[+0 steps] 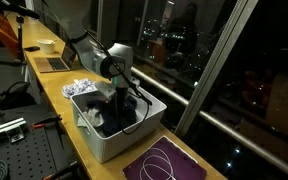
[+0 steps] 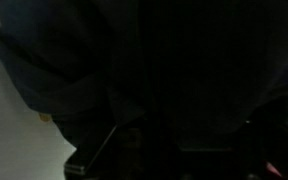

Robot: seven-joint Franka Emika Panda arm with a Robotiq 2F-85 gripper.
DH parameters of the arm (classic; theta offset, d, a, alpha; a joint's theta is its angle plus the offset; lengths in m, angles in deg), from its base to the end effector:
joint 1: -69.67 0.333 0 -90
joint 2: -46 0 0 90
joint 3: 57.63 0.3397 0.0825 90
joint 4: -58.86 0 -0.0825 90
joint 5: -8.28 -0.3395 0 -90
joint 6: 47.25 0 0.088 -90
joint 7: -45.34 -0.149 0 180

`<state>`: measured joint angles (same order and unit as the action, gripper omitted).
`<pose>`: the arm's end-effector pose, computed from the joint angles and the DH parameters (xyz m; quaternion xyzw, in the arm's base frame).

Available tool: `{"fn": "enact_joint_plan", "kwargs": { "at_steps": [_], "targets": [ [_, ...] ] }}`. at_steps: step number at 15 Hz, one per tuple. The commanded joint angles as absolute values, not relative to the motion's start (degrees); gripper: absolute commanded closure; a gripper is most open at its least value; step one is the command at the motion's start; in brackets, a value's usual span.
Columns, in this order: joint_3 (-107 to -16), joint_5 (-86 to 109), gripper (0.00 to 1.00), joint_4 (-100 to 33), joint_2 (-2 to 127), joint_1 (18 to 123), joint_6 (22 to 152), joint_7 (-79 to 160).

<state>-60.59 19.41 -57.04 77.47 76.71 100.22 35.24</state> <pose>0.5873 0.0413 0.1899 0.9973 0.0332 0.0084 0.0651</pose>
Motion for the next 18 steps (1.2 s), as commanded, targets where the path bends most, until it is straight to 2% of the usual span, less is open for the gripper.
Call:
{"fn": "enact_joint_plan", "kwargs": {
  "at_steps": [1,8,18],
  "targets": [
    [-60.08,17.48,1.0,-57.19,76.91,76.74,99.23,34.85],
    [-59.85,16.09,1.0,-59.06,73.5,77.0,98.48,33.94],
    [-58.54,12.63,1.0,-62.21,48.64,75.17,87.0,34.81]
  ]
}}
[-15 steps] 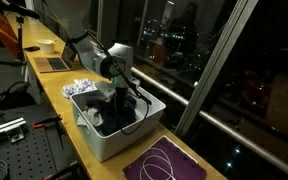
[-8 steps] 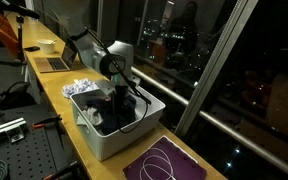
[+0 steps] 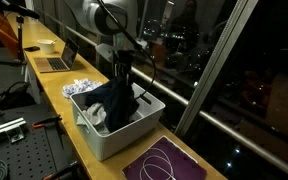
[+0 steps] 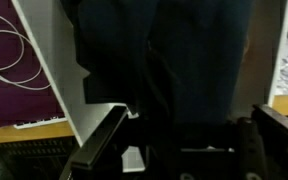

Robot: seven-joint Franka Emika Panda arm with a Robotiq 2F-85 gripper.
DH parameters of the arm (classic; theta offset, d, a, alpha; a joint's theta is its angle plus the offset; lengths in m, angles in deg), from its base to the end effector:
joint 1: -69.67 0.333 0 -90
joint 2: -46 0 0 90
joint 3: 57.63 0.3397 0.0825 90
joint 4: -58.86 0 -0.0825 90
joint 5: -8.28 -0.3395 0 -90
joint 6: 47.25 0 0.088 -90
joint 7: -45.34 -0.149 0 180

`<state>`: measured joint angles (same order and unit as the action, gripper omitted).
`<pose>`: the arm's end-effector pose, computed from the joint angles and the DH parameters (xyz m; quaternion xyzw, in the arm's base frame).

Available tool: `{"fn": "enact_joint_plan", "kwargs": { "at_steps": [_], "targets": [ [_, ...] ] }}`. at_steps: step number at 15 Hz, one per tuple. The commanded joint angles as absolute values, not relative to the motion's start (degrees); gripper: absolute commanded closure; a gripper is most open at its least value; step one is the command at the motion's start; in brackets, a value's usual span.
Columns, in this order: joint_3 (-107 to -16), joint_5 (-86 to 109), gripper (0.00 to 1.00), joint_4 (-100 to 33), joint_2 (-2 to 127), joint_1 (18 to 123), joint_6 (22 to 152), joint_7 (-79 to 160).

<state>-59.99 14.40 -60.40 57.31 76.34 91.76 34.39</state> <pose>0.5667 0.0400 0.3576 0.9962 -0.0194 0.0783 0.0318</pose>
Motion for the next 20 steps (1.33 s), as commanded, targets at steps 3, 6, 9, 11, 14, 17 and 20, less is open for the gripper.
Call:
{"fn": "enact_joint_plan", "kwargs": {
  "at_steps": [3,6,9,11,14,17,20],
  "targets": [
    [-56.84,12.17,1.0,-59.51,42.22,75.75,82.05,33.92],
    [-53.76,13.25,1.0,-55.37,37.39,76.48,77.36,33.5],
    [-49.93,13.91,1.0,-48.86,34.83,77.38,72.5,32.95],
    [-47.22,14.39,1.0,-43.58,34.46,78.28,68.82,32.23],
    [-41.95,15.57,1.0,-33.87,37.66,80.41,62.86,29.08],
    [-37.82,16.08,1.0,-30.14,41.63,82.73,61.42,26.58],
    [-35.51,17.73,1.0,-31.19,47.35,85.23,64.01,24.26]
  ]
}}
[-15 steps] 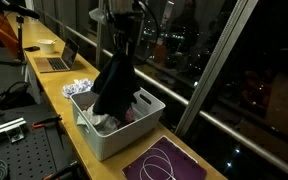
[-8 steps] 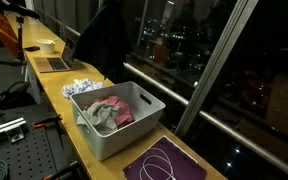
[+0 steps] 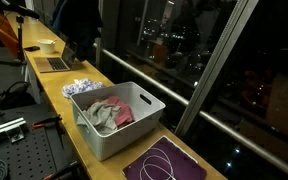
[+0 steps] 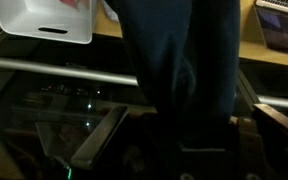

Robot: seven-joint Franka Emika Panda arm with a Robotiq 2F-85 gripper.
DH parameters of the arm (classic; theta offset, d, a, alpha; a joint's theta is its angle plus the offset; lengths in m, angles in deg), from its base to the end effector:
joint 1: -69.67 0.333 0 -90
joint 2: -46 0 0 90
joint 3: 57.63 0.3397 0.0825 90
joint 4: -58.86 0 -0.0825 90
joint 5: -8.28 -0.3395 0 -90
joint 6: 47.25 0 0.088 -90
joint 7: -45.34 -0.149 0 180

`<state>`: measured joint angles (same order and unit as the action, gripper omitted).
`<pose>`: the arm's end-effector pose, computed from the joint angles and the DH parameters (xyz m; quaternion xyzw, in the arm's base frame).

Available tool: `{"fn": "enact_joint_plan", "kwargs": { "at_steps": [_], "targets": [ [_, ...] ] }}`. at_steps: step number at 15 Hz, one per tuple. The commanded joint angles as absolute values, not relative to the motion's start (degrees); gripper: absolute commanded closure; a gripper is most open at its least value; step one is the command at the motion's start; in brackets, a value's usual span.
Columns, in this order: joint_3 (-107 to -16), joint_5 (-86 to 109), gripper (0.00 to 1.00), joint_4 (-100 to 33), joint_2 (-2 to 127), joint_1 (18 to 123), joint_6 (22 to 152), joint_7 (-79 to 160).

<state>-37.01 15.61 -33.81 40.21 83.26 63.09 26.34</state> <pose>0.4352 0.2927 0.6763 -0.9663 -0.1416 -0.2145 0.0172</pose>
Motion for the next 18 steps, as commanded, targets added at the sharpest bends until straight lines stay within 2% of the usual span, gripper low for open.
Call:
{"fn": "enact_joint_plan", "kwargs": {
  "at_steps": [1,10,11,12,18],
  "targets": [
    [-35.58,17.63,1.0,-31.72,48.65,86.05,63.97,24.3],
    [-39.64,16.02,1.0,-33.4,60.21,88.87,66.94,26.05],
    [-39.97,15.94,0.75,-33.53,60.58,89.02,67.06,26.08],
    [-40.28,16.03,0.73,-33.42,60.89,89.2,66.98,26.01],
    [-42.83,15.41,0.33,-35.84,58.21,87.33,67.26,27.32]
  ]
}}
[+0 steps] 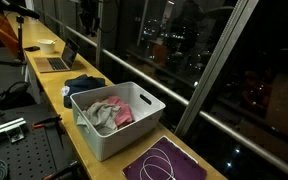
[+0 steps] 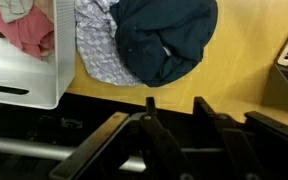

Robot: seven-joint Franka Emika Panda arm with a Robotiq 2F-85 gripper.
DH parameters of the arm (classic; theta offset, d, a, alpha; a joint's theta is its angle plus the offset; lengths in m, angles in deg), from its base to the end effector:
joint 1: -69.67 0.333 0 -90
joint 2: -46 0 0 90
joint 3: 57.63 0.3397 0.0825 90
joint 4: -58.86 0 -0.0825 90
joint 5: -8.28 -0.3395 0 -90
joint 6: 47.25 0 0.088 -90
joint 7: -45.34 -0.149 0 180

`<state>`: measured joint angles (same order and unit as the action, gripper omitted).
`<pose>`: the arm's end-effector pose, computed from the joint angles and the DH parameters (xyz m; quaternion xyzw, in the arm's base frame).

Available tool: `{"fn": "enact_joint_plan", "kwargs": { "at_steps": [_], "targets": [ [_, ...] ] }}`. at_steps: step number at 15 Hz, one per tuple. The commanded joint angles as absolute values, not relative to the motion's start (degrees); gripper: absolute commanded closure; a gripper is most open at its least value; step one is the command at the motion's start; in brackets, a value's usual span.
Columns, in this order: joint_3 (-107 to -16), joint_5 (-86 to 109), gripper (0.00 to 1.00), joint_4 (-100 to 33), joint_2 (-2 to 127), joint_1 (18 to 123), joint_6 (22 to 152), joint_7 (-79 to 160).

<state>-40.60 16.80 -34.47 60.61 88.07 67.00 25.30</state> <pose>0.5204 0.3316 0.4826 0.9858 0.1530 0.0693 0.0007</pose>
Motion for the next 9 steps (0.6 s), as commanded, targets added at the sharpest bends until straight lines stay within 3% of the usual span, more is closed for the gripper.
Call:
{"fn": "enact_joint_plan", "kwargs": {
  "at_steps": [1,4,9],
  "targets": [
    [-43.69,15.34,0.24,-37.07,57.27,86.57,67.73,27.76],
    [-46.5,15.41,0.03,-42.34,54.7,83.66,70.1,29.72],
    [-50.5,16.4,0.0,-52.96,54.98,78.72,80.39,33.26]
  ]
}}
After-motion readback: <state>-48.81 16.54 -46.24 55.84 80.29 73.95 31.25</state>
